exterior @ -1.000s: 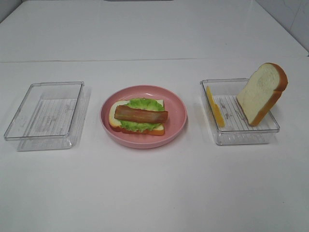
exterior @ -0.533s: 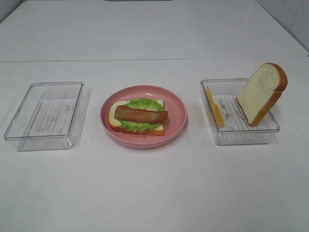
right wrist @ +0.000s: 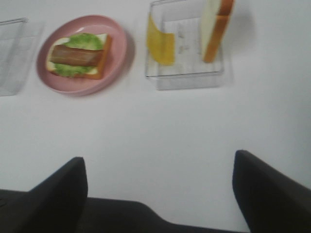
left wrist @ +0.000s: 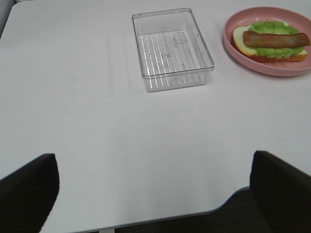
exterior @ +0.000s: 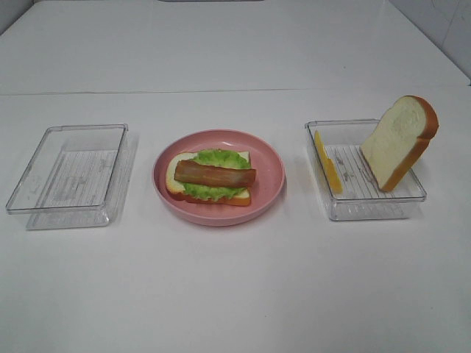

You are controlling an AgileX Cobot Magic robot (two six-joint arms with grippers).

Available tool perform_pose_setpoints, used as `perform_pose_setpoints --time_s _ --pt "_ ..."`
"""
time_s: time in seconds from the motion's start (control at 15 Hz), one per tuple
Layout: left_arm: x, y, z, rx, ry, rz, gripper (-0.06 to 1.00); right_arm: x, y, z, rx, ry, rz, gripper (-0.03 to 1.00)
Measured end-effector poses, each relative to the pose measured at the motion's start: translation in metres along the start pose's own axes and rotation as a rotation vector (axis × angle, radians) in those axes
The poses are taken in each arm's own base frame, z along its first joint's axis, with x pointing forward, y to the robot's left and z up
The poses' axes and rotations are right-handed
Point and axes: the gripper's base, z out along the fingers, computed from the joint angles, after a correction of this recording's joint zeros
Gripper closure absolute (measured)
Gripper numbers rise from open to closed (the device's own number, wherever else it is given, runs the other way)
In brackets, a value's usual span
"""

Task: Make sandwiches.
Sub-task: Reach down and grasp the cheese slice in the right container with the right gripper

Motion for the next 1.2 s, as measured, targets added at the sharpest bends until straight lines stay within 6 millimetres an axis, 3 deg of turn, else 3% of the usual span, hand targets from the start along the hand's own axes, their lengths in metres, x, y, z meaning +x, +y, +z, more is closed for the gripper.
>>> perform_pose_setpoints --time_s 0.27,0.33,0.4,0.73,0.93,1.07,1.13,1.2 --pt "-0.006 0.001 0.0 -0.008 -0.064 0.0 -0.04 -0.074 0.028 0.025 -0.406 0.046 0.006 0.24" --pt "-0.007 0.001 0.0 -0.01 -0.081 0.0 -0.04 -0.087 0.026 0.041 -0.46 0.082 0.035 0.24" --pt "-0.009 0.001 0.0 -0.013 -0.094 0.001 -0.05 -0.101 0.016 0.075 -0.472 0.179 0.102 0.24" --pt "-0.009 0.001 0.0 -0.014 -0.096 0.001 -0.05 -0.126 -0.001 0.122 -0.437 0.237 0.125 0.24" --pt "-0.009 0.001 0.0 -0.015 -0.096 0.002 -0.05 -0.142 0.006 0.145 -0.379 0.249 0.025 0.24" --pt "-0.009 0.001 0.0 -0.015 -0.096 0.002 -0.05 -0.151 0.019 0.171 -0.307 0.301 -0.012 0.24" --pt "-0.009 0.001 0.0 -0.015 -0.096 0.002 -0.05 -0.152 0.02 0.203 -0.22 0.395 0.0 0.24" --pt "-0.009 0.001 0.0 -0.015 -0.096 0.002 -0.05 -0.152 0.015 0.222 -0.181 0.44 0.016 0.24"
